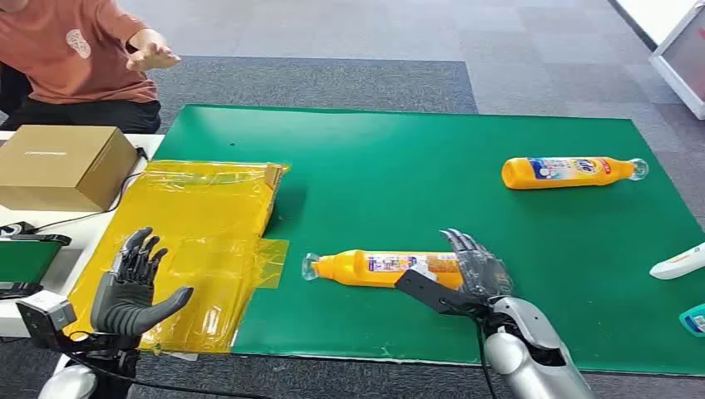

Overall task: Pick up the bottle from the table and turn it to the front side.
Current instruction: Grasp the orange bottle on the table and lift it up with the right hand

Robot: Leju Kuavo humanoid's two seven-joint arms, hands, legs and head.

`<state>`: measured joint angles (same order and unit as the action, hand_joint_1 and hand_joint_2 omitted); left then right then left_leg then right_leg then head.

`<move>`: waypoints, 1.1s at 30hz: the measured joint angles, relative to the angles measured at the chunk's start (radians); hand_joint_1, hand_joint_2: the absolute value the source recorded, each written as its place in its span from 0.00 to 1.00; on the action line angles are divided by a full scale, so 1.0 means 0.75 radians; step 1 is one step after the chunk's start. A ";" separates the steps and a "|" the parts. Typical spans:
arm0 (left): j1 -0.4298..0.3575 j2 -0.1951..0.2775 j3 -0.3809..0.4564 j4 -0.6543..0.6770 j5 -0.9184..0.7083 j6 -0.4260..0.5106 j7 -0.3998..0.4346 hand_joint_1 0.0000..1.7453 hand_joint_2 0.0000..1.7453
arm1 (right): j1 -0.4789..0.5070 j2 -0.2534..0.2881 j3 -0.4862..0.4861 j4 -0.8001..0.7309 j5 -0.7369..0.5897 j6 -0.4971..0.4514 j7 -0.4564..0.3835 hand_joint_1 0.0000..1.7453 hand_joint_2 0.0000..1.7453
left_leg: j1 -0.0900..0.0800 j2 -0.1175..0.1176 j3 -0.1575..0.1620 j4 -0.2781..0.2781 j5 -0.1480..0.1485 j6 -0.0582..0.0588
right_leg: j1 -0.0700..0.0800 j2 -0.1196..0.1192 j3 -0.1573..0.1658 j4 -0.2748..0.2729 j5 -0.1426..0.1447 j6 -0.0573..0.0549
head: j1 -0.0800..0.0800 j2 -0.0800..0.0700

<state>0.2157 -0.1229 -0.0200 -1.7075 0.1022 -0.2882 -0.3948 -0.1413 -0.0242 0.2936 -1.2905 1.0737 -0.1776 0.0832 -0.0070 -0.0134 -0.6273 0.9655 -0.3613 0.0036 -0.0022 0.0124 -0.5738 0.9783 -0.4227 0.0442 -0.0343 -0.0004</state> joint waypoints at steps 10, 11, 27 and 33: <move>-0.011 -0.023 0.003 -0.043 0.037 -0.026 0.013 0.00 1.00 | -0.069 0.000 0.046 0.181 0.112 0.020 0.043 0.00 1.00 | 0.000 0.000 0.000 0.000 0.000 0.000 | 0.000 0.000 0.000 0.000 0.000 0.000 | 0.000 0.000; -0.012 -0.025 0.003 -0.048 0.039 -0.029 0.014 0.00 1.00 | -0.077 0.000 0.049 0.195 0.119 0.021 0.043 0.00 1.00 | 0.000 0.000 0.001 0.000 0.000 0.000 | 0.000 0.000 0.000 0.000 0.000 0.000 | 0.000 0.000; 0.000 -0.030 -0.075 -0.179 0.002 -0.042 -0.009 0.00 1.00 | -0.179 0.003 0.063 0.344 0.214 0.003 0.048 1.00 1.00 | 0.000 0.000 0.006 0.000 0.000 0.000 | 0.000 0.000 0.005 0.000 0.001 0.000 | 0.000 0.000; 0.014 -0.028 -0.101 -0.215 0.001 -0.019 -0.014 0.00 1.00 | -0.175 0.004 0.062 0.334 0.202 0.004 0.021 1.00 1.00 | 0.000 0.000 0.006 0.000 0.001 0.000 | 0.000 0.000 0.005 0.000 0.001 0.000 | 0.000 0.000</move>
<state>0.2261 -0.1435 -0.0958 -1.8687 0.1033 -0.3021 -0.4055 -0.2723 -0.0214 0.3399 -1.0403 1.2252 -0.1748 0.0988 -0.0069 -0.0133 -0.6225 0.9655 -0.3609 0.0035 -0.0022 0.0127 -0.5702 0.9783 -0.4219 0.0439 -0.0346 0.0000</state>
